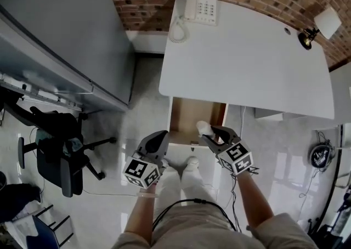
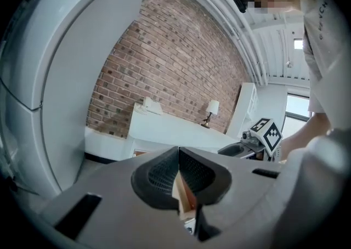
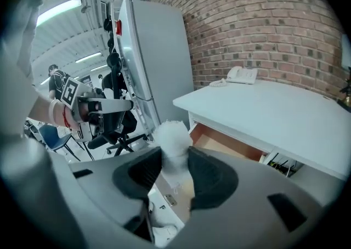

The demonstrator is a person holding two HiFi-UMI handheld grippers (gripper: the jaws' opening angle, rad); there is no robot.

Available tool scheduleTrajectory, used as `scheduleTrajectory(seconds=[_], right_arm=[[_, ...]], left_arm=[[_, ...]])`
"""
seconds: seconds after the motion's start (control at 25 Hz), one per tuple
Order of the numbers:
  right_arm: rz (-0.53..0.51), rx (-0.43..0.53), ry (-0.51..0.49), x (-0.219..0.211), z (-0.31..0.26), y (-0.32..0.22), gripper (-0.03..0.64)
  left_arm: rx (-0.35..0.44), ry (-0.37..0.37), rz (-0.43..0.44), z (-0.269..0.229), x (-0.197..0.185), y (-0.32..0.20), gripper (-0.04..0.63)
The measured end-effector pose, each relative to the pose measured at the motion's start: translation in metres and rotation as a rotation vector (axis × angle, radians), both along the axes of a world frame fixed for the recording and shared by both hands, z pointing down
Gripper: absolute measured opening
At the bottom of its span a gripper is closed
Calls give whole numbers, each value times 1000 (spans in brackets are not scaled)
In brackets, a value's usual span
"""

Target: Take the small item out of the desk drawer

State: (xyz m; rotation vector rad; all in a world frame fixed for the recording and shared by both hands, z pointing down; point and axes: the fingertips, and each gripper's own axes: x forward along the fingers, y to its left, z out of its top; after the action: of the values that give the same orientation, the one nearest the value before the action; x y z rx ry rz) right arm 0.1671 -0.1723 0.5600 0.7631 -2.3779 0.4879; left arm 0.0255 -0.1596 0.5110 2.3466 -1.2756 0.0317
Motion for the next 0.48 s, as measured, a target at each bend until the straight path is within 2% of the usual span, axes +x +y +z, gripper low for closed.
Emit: scheduleTrajectory(seconds=[0.16, 0.48], right_arm=[[57, 39, -46, 3, -28, -1, 163], [148, 111, -121, 8, -75, -4, 163]], left_arm=[[47, 0, -1, -25, -5, -5, 5], [91, -6, -36, -63, -21, -7, 5]])
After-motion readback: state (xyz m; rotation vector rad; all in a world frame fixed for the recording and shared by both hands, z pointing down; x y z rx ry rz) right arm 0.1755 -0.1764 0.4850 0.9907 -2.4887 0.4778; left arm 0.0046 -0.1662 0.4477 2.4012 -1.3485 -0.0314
